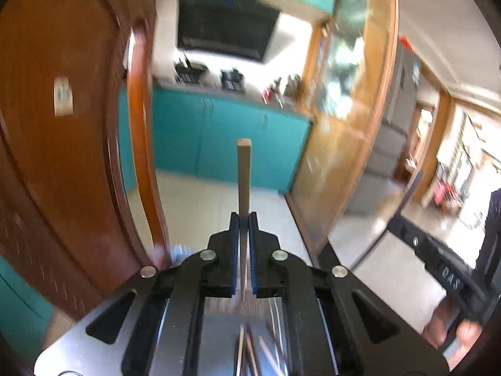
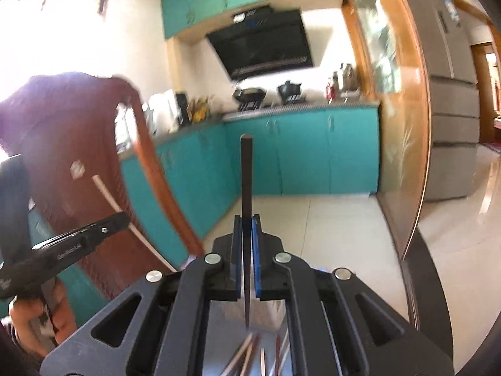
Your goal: Organize utensils
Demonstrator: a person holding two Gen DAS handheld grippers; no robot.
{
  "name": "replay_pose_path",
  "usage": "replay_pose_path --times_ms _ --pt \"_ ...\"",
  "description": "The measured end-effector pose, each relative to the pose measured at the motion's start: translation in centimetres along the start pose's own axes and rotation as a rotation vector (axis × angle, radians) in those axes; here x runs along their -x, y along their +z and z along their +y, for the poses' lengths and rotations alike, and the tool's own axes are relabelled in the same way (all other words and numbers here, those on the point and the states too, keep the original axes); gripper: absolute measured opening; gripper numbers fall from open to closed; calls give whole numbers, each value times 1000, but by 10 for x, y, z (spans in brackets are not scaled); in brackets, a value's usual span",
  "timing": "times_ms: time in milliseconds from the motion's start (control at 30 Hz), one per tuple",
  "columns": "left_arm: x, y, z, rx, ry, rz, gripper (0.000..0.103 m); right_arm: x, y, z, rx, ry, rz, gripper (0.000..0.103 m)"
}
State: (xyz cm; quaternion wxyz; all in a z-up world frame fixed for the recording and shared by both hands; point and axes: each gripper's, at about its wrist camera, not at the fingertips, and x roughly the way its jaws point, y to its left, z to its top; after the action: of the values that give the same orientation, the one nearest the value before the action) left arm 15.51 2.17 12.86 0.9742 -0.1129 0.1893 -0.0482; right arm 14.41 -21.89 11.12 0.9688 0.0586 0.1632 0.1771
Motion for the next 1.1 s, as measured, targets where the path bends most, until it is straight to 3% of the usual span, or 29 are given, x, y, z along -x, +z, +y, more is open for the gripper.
replay_pose_path --times_ms 133,333,533,700,767,833,933,1033,1100 --pt "-24 10 2 62 62 -42 7 -28 5 2 4 -28 -45 6" --pt "-82 -9 10 76 143 12 7 -60 3 1 -6 -83 -90 6" --pt "-107 -50 22 85 149 126 7 -89 -40 -6 34 -106 11 6" --pt "-105 -68 26 69 153 148 7 -87 -74 -11 29 -83 61 8" --pt "-98 -72 26 54 157 135 7 -83 -81 -11 31 -81 65 15" --pt "-89 -77 26 40 156 118 12 -73 -86 -10 30 -68 63 31" --pt "-74 -86 20 15 147 94 24 -47 -95 -10 24 -26 36 43" --pt "-50 -104 12 -31 132 71 36 -17 -115 -15 23 13 21 52" --pt "-40 -124 6 -86 128 79 45 -4 -139 -23 15 21 57 53"
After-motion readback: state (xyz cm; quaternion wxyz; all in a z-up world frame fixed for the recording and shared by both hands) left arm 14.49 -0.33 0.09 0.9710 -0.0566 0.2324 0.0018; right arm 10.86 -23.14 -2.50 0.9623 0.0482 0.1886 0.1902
